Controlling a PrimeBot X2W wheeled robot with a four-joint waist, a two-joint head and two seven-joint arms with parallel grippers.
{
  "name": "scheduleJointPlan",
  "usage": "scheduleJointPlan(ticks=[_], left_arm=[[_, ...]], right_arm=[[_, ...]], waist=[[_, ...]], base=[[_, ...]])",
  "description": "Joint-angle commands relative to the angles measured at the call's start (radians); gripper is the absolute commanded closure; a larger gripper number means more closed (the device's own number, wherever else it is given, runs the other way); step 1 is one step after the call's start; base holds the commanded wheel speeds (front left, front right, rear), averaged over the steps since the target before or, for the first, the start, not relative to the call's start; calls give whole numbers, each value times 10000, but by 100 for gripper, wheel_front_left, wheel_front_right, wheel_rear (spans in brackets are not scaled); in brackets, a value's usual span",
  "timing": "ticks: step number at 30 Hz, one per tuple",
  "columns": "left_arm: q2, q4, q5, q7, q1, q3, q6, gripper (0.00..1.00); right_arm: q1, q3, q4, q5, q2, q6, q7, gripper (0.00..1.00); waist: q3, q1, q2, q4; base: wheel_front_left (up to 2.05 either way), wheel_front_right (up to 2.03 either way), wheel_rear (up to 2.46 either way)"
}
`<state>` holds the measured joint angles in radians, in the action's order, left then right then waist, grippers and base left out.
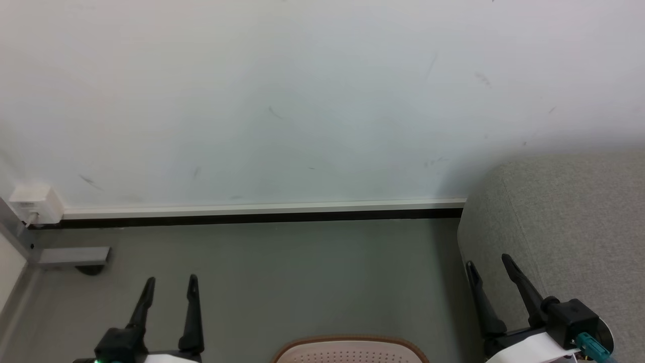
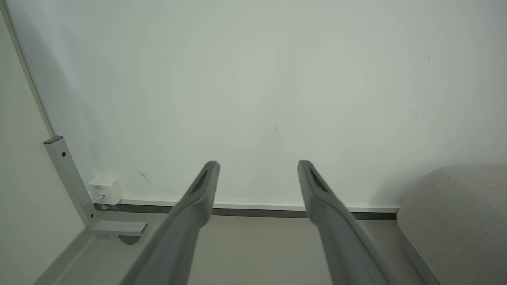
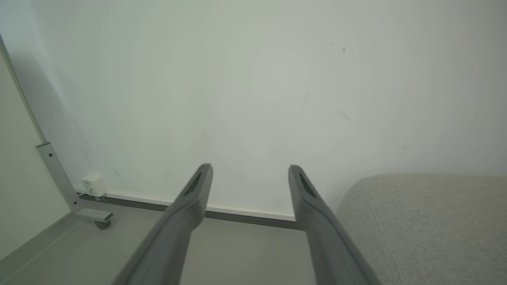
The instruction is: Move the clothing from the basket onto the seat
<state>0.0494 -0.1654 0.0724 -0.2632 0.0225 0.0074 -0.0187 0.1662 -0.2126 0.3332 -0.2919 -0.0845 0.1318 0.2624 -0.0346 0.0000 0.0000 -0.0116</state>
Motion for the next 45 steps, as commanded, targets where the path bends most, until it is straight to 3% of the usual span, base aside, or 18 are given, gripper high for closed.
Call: scheduleJointPlan(ticks=[1, 29, 45], left_arm=[[26, -17, 54, -24, -41, 34, 5, 0], [24, 14, 446, -23, 160, -99, 36, 0], [26, -49, 738, -18, 1049, -311, 125, 0]], right_arm=[[124, 44, 48, -53, 24, -21, 35, 0], [295, -5, -91, -251, -58, -21, 35, 0], [1250, 18, -599, -486, -185, -21, 34, 0]], waist=[[-3, 0, 0, -4], [359, 0, 0, -328], [2057, 0, 0, -845]], base=[[0, 0, 0], [0, 0, 0], [0, 0, 0]])
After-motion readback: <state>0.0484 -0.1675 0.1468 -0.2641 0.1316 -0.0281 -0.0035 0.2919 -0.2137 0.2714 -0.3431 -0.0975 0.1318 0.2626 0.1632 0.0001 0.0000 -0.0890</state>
